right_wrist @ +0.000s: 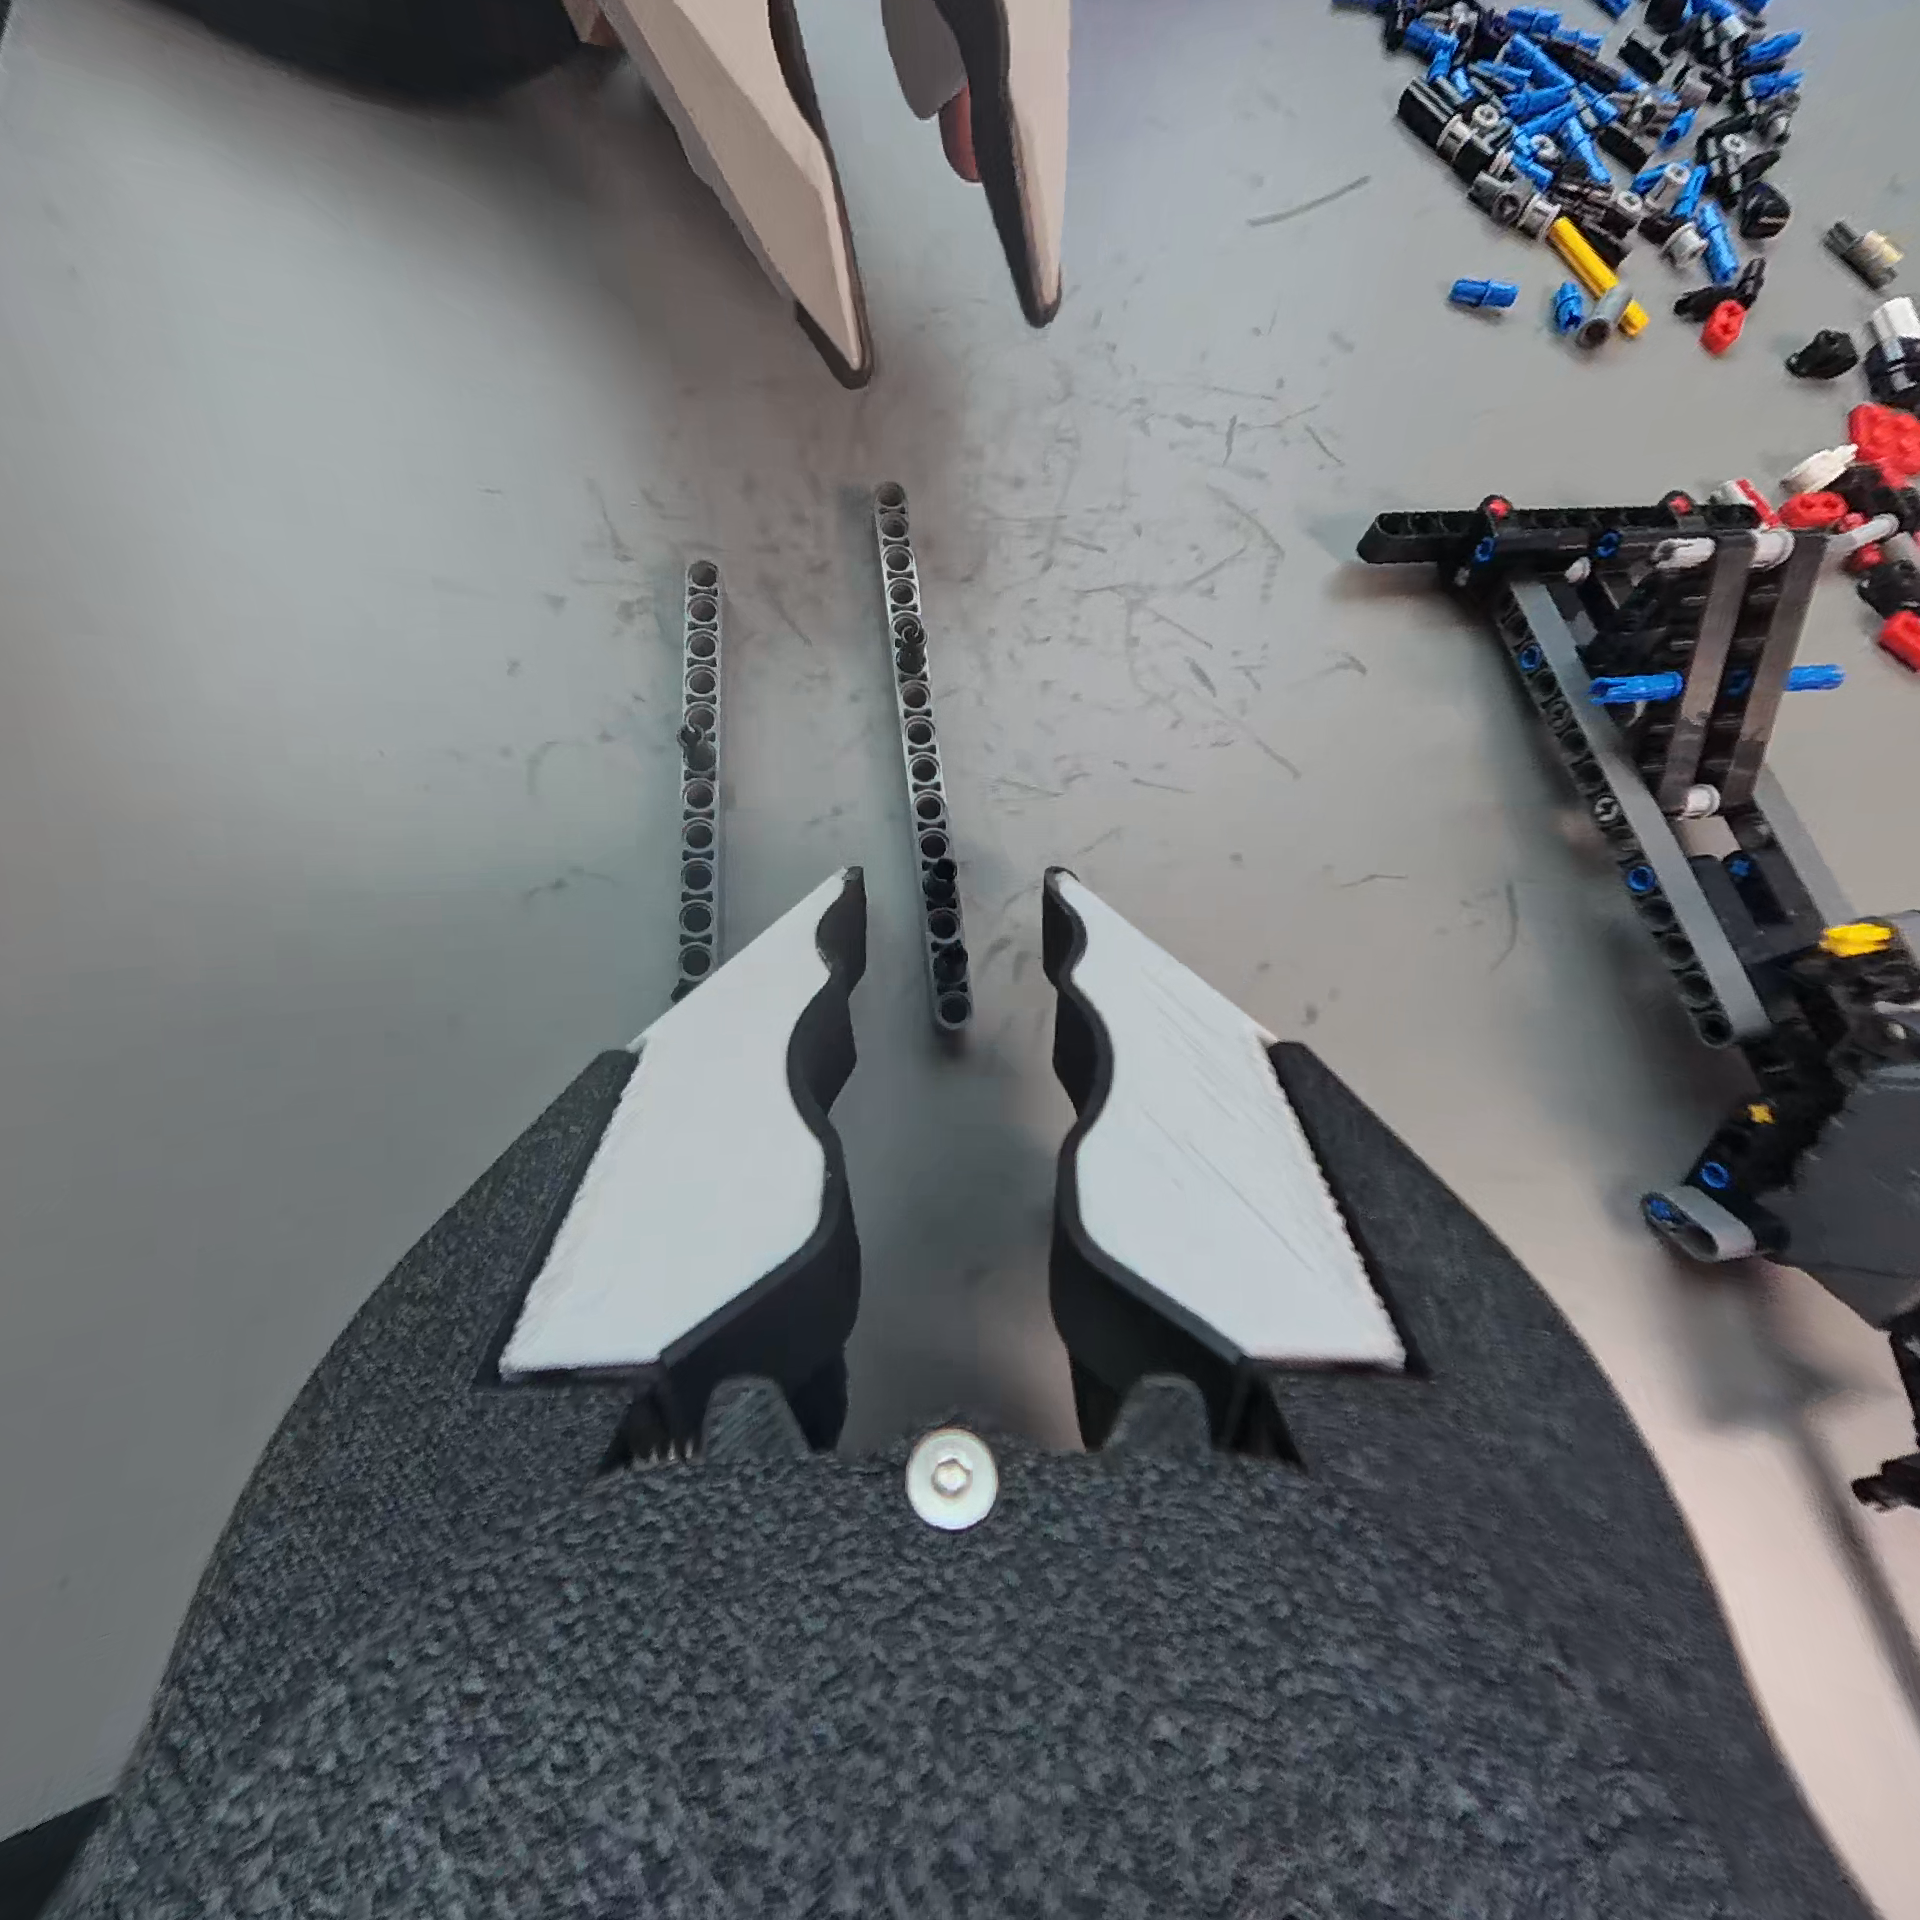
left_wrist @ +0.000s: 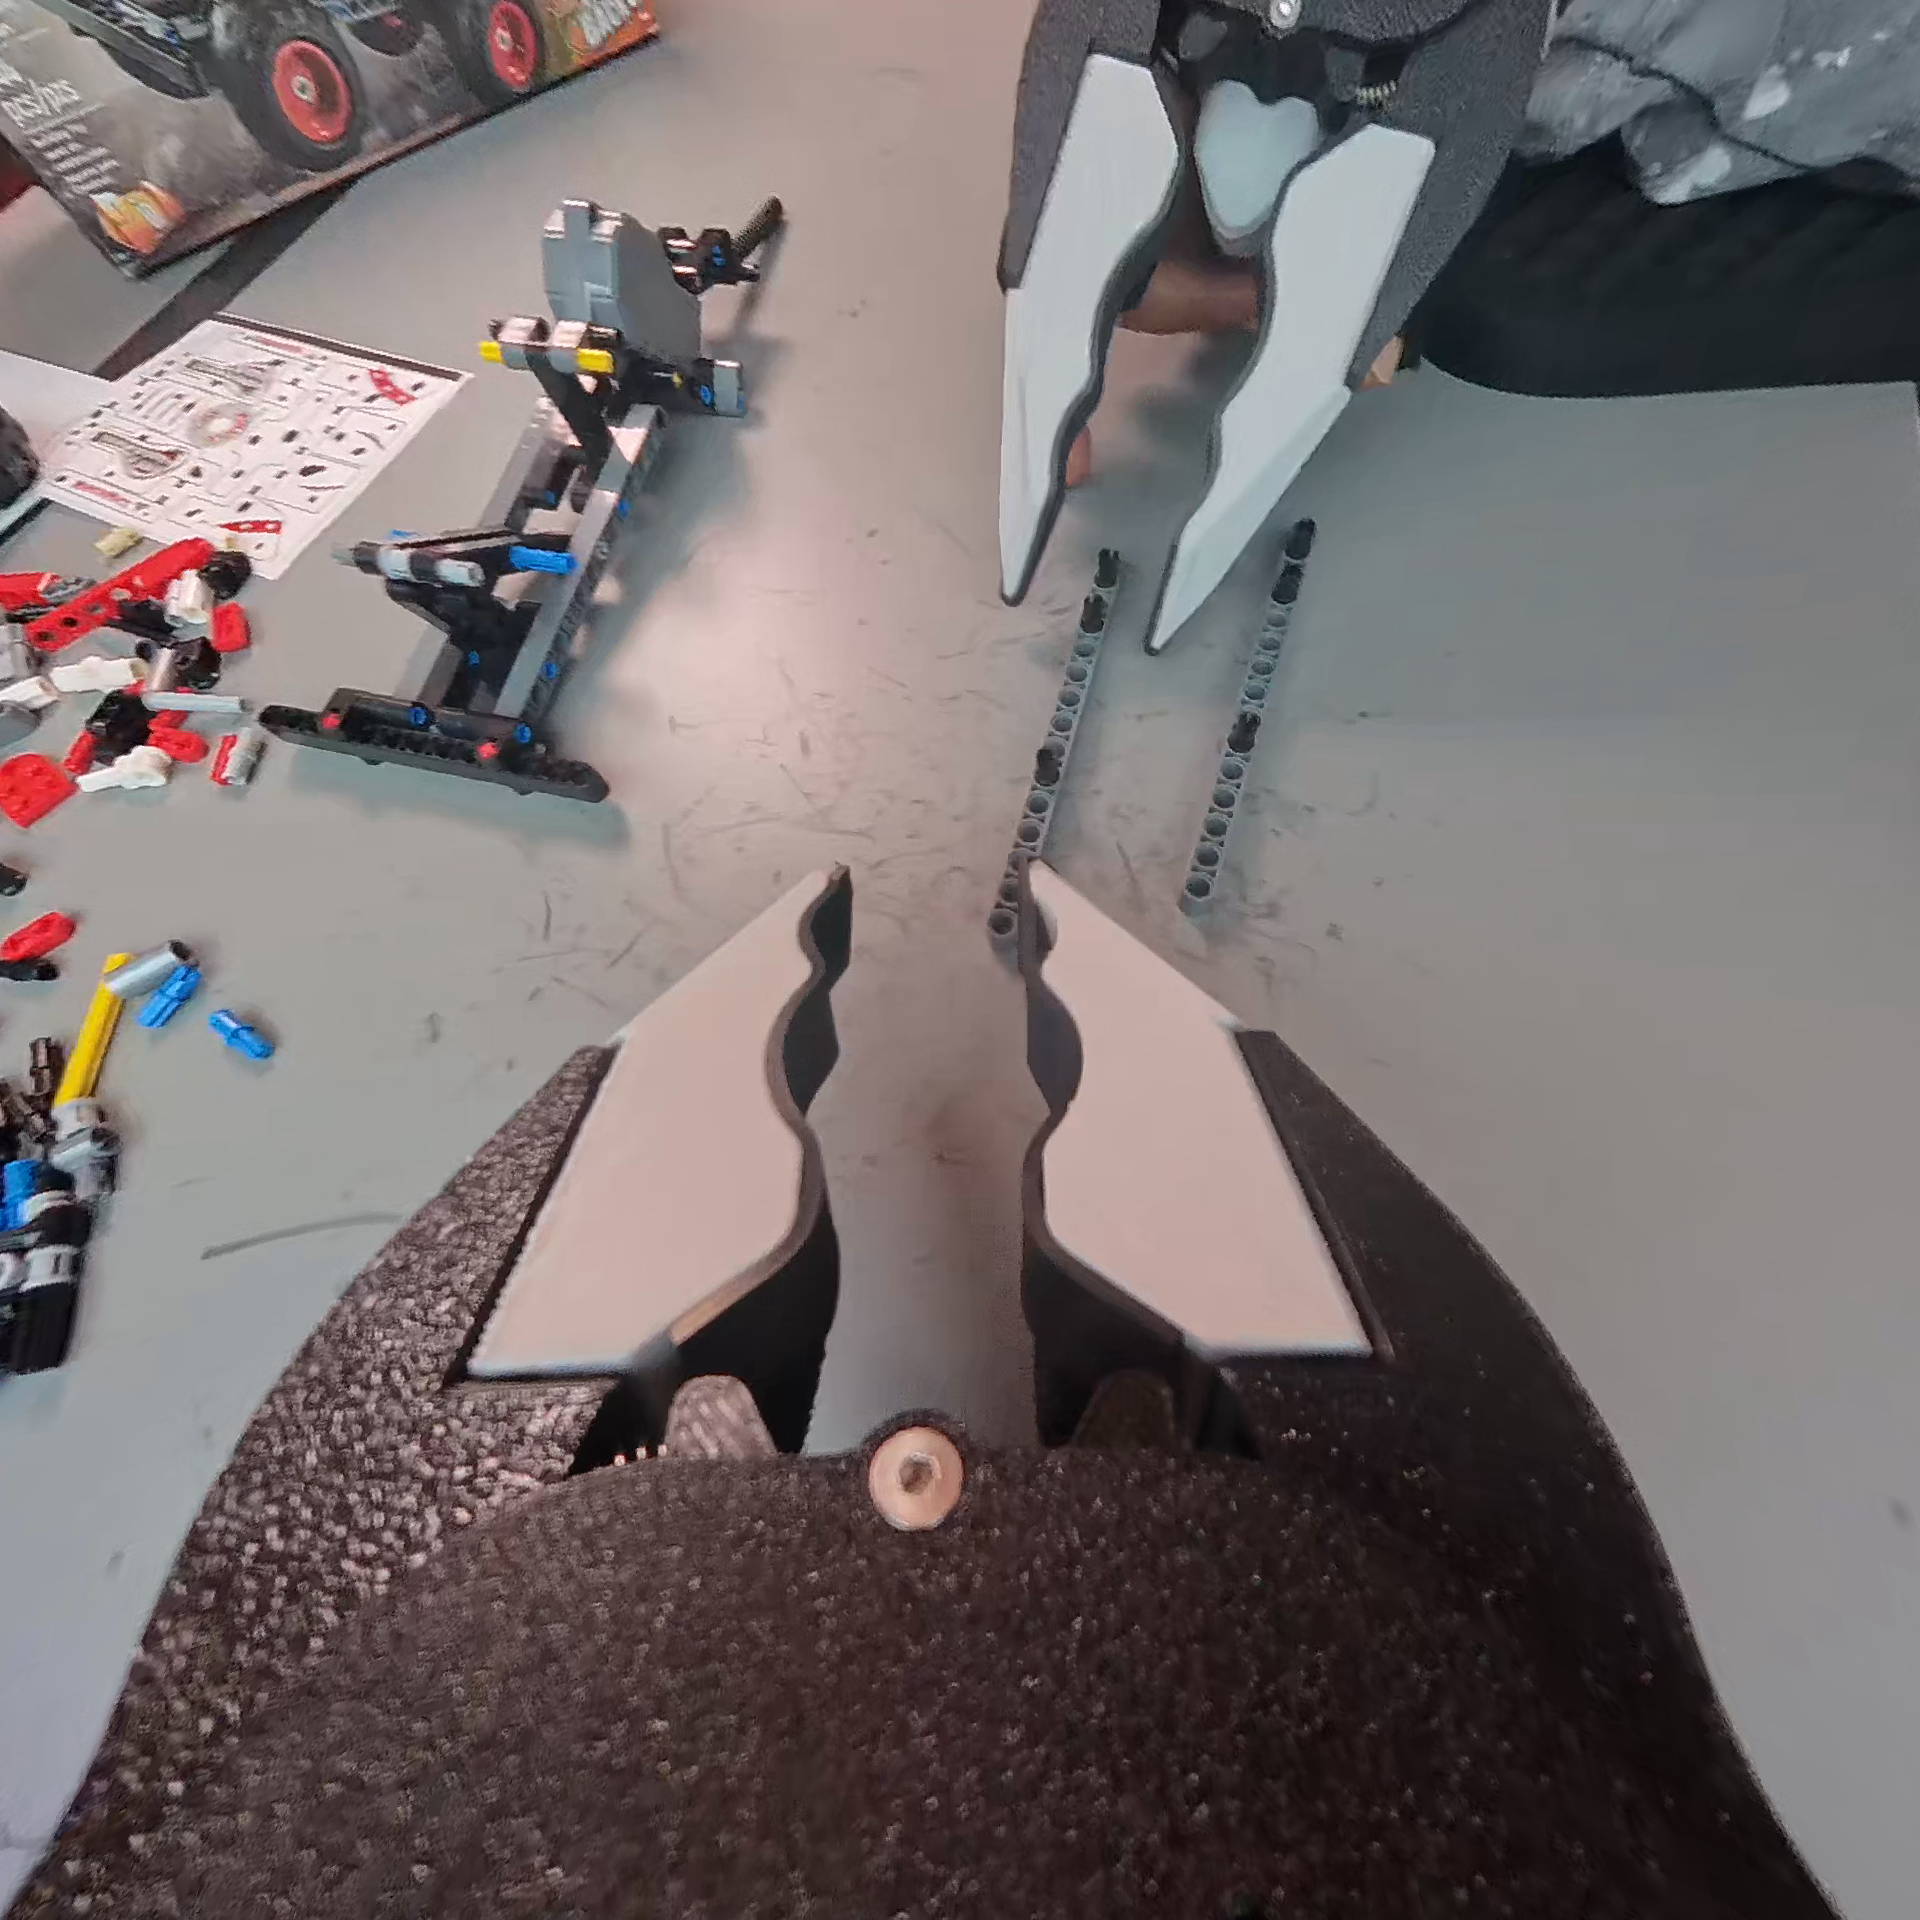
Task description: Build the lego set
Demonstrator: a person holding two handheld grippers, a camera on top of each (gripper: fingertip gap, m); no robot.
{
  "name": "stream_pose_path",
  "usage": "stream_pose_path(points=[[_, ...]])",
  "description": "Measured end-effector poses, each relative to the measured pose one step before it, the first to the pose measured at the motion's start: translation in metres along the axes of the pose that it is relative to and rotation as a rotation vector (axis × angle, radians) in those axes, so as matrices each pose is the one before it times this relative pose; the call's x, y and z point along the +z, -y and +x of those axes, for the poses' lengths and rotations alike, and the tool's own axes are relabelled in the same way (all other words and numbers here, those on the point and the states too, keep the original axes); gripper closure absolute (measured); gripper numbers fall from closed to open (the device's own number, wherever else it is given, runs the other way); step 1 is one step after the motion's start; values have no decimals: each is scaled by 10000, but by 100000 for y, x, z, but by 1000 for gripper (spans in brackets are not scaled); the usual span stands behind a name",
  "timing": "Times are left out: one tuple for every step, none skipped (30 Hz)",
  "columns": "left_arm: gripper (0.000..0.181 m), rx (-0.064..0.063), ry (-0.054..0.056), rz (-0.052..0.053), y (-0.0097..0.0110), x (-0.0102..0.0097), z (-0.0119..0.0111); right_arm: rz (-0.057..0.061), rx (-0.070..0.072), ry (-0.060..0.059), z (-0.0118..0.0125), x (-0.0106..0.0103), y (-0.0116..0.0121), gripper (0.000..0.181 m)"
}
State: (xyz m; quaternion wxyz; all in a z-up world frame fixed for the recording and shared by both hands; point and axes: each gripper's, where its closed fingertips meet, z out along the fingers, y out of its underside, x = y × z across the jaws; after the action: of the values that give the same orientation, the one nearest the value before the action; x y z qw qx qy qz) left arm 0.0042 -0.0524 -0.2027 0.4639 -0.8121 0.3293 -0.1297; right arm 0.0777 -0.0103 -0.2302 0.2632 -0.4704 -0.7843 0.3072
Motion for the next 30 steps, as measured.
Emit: stream_pose_path(points=[[151, 110, -226, -180, -256, 203, 422, -36, -54, -6, 14, -29, -21, 150], [153, 138, -177, -177, -243, 199, 389, -83, -35, 21, -43, -10, -78, 152], [153, 161, -83, -139, -185, 165, 289, -63, -51, -37, 38, 20, -59, 153], [154, 180, -50, -79, -94, 115, 271, -44, -66, -42, 13, 33, -52, 154], [154, 203, -83, 7, 45, 36, 329, -36, -65, -32, -14, 26, -36, 154], [156, 218, -163, 113, 221, -34, 456, -30, -52, -21, -17, 12, -20, 154], [158, 208, -266, 214, 425, -66, 642, -23, -37, -17, -15, 13, -18, 154], [159, 174, -377, 271, 567, -71, 817, -4, -19, 2, -16, 3, 6, 155], [162, 106, -396, 227, 553, -18, 837, 0, -10, 2, 0, -7, -6, 155], [162, 50, -362, 112, 392, 116, 756, 2, -1, 5, 2, -1, -1, 155], [161, 52, -337, -21, 153, 219, 702, 5, -5, 4, -2, 3, 7, 155], [159, 76, -230, -145, -82, 303, 528, -2, -12, 3, -4, 1, 2, 155], [157, 85, -74, -211, -237, 339, 259, -4, 0, 6, 8, 9, 2, 155], [155, 74, -24, -217, -261, 320, 143, -1, 7, 9, -4, 4, 0, 155], [154, 53, -70, -186, -230, 267, 165, 2, 0, 3, 5, 0, -1, 155], [154, 37, -97, -147, -169, 214, 182, -3, -9, -2, 0, 0, 0, 155], [155, 21, -68, -129, -137, 203, 117, -4, -8, -4, -2, 9, 9, 155], [156, 14, -34, -134, -141, 183, 54, -4, -7, -3, 0, 0, -1, 155], [160, 17, -6, -162, -197, 214, 30, -2, -9, -2, -10, 10, -2, 155], [166, 30, 3, -198, -248, 223, 31, -7, -18, 17, -24, 6, 5, 156], [175, 69, -20, -214, -280, 243, 102, -16, -31, 10, -32, 7, 5, 157], [179, 99, 14, -205, -264, 234, 104, -20, -20, 17, -40, 17, 10, 158], [180, 61, 72, -88, -76, 99, -28, -25, -27, 2, -18, 7, -2, 159], [180, -24, 22, 6, 37, -5, -43, -61, -54, -90, 102, -1, -71, 164], [180, -93, -46, 3, -33, -29, -18, -23, -40, -43, 26, -11, -25, 168], [180, -88, -32, -6, -72, -77, -57, -103, -74, -210, 305, -14, -184, 173], [180, -42, 27, -11, -150, -129, -135, -19, -34, -13, 30, -80, -92, 174], [180, -44, 107, -12, -203, -180, -261, -24, 74, 2, 62, -92, -133, 174], [180, -82, 149, -16, -273, -223, -368, -26, 61, -7, 96, -133, -165, 174], [180, -116, 156, -14, -312, -283, -427, -34, 36, -44, 145, -152, -214, 174]])
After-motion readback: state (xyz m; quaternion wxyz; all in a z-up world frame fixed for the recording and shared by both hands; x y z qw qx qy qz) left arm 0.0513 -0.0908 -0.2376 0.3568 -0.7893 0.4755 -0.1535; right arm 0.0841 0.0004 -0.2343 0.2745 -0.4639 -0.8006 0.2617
